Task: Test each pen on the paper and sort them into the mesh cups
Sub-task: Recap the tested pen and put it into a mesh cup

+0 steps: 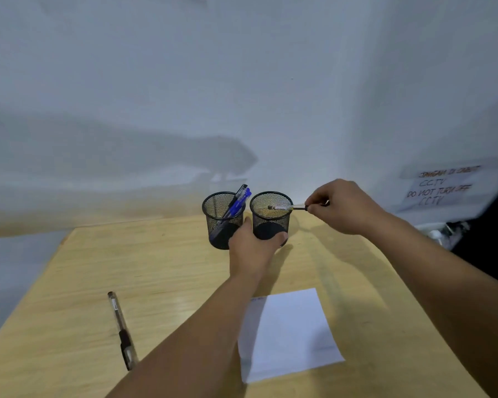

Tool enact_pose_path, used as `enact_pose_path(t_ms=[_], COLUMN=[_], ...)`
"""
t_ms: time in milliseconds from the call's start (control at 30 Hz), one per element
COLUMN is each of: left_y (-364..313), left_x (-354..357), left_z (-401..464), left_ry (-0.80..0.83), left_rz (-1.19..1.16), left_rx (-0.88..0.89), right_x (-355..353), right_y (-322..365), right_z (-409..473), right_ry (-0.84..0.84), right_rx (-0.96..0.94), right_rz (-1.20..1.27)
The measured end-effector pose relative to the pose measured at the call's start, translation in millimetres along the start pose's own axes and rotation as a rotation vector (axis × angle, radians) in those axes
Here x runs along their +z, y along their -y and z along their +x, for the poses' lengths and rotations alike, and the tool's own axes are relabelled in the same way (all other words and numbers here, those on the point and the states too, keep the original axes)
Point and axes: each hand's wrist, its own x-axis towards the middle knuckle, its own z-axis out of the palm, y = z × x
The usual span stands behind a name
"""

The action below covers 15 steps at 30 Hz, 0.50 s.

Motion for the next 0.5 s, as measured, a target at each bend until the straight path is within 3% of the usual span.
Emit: enact_pose_path(t_ms=[233, 500], left_y=[3, 6], left_x=[14, 21], left_z=[10, 10], left_ry=[-0.030, -0.081], left_rz=[-0.066, -0.106], left_rx=[-0.017, 0.008], right_x=[12, 36], right_y=[16, 28], right_z=[37, 66], right_ry=[0.101, 0.191], right_rx=[-0.120, -0.097], right_rz=[-0.163, -0.352])
